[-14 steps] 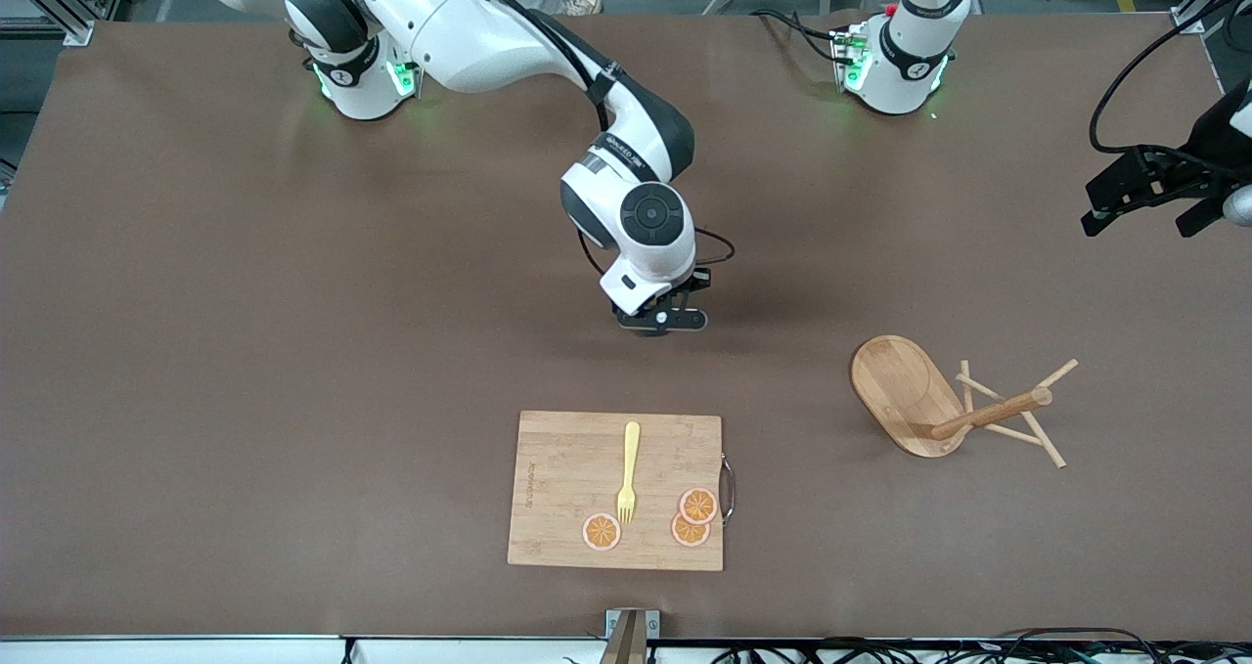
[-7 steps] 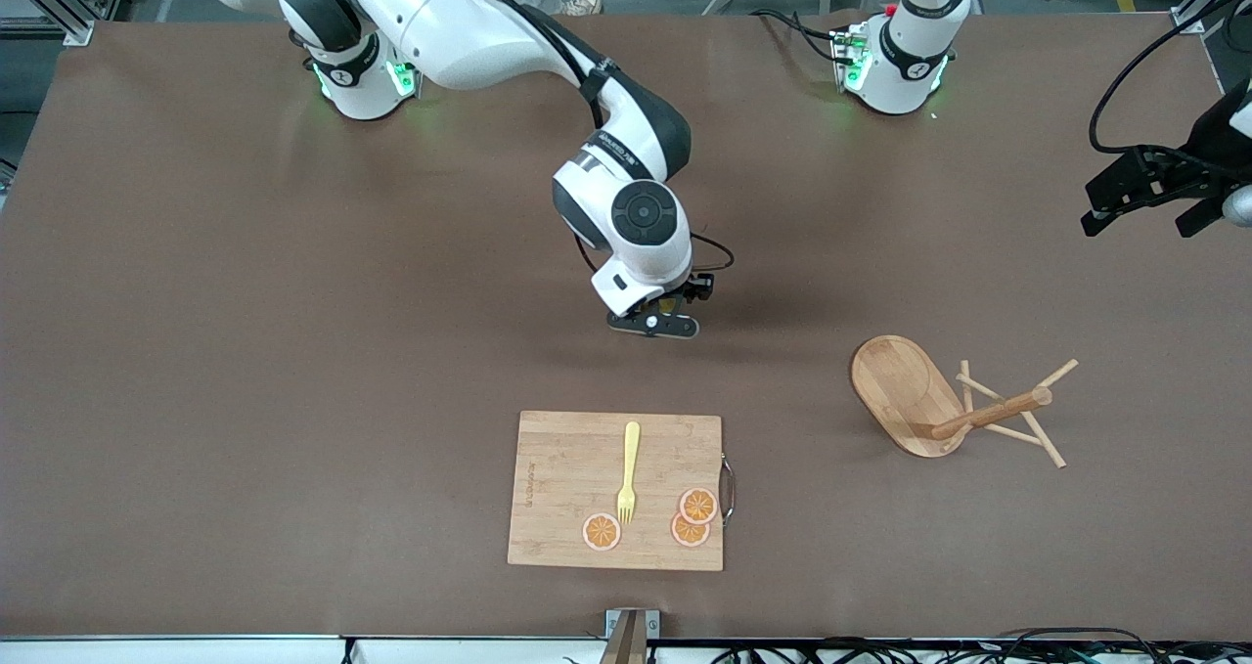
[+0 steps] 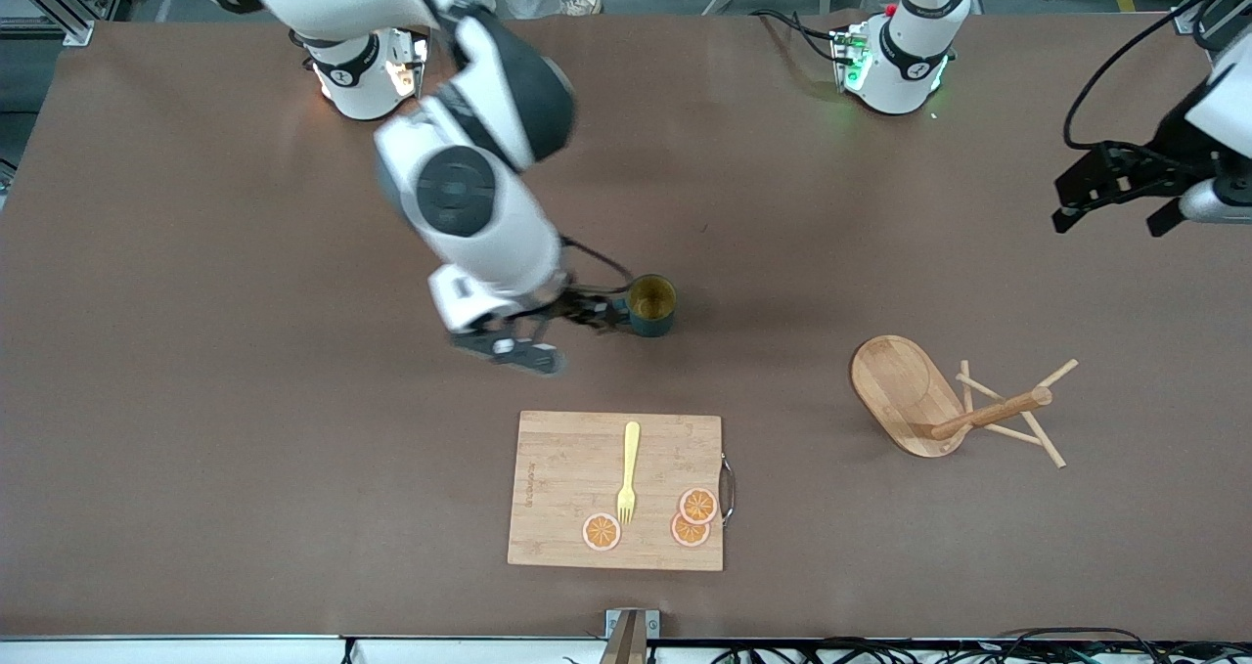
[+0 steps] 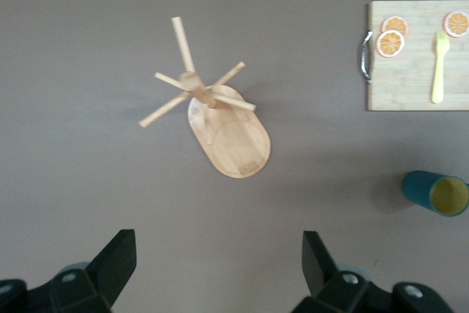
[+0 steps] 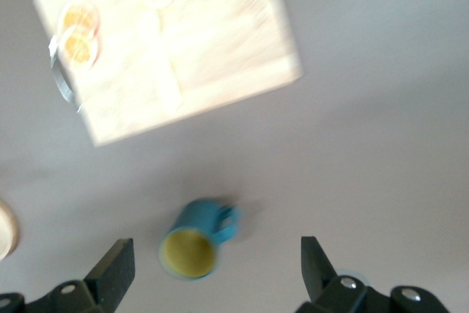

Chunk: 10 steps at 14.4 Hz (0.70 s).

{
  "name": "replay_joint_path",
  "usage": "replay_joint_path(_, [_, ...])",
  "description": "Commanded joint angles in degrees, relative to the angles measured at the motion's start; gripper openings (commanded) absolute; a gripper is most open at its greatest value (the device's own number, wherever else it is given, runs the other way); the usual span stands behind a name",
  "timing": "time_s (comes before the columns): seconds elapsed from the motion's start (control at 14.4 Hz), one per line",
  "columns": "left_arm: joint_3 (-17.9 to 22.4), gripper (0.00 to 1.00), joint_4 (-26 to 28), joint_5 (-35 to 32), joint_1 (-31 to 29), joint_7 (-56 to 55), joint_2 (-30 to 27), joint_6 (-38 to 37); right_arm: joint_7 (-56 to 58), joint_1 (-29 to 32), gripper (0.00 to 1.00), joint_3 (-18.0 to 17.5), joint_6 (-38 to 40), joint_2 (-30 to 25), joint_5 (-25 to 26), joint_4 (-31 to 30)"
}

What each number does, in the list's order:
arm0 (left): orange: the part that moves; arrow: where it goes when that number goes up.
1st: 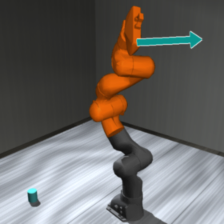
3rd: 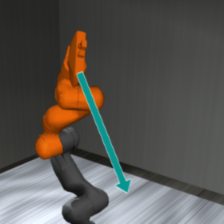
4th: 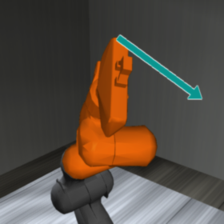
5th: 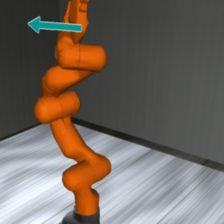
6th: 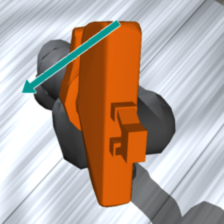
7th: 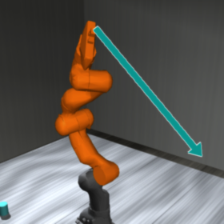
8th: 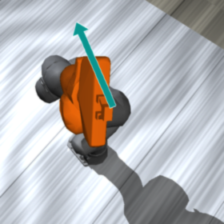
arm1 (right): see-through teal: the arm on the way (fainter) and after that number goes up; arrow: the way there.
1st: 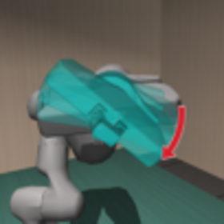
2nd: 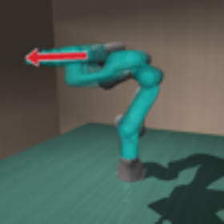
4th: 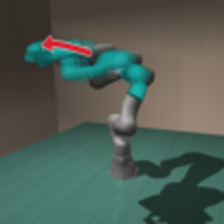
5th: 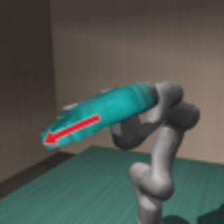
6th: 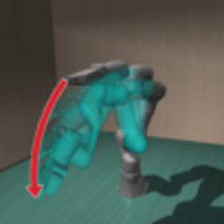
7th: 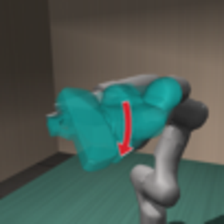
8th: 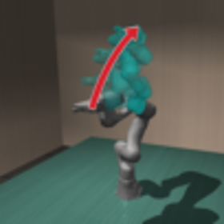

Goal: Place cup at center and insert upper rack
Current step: 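Lower the teal mug onto the table and open the right gripper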

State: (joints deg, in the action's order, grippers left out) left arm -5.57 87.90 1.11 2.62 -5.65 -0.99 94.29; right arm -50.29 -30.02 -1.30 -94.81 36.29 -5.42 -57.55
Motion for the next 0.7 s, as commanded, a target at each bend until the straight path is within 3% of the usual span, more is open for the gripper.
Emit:
replay_joint_path(0.0, [-5.3, 1.0, -0.2, -1.0, 0.0, -9.4, -0.5, -0.2, 7.2, 6.5, 1.0, -0.4, 7.2, -5.3, 5.0, -2.7])
replay_joint_path(0.21, [-11.6, 1.0, -0.1, -1.2, 0.4, -20.9, 0.3, 0.3, 19.2, 15.6, 1.0, -0.5, 14.4, -8.5, 7.8, -2.7])
replay_joint_path(0.49, [-23.7, 1.0, -0.4, -6.5, 1.3, -39.6, 4.1, 3.2, 27.9, 24.0, 1.0, -0.5, 15.4, -10.9, 8.1, -2.7])
replay_joint_path(0.63, [-26.9, 1.0, -0.9, -9.7, 3.9, -47.7, 5.9, 3.4, 29.6, 27.2, 1.0, -0.4, 15.3, -12.2, 8.0, -2.8])
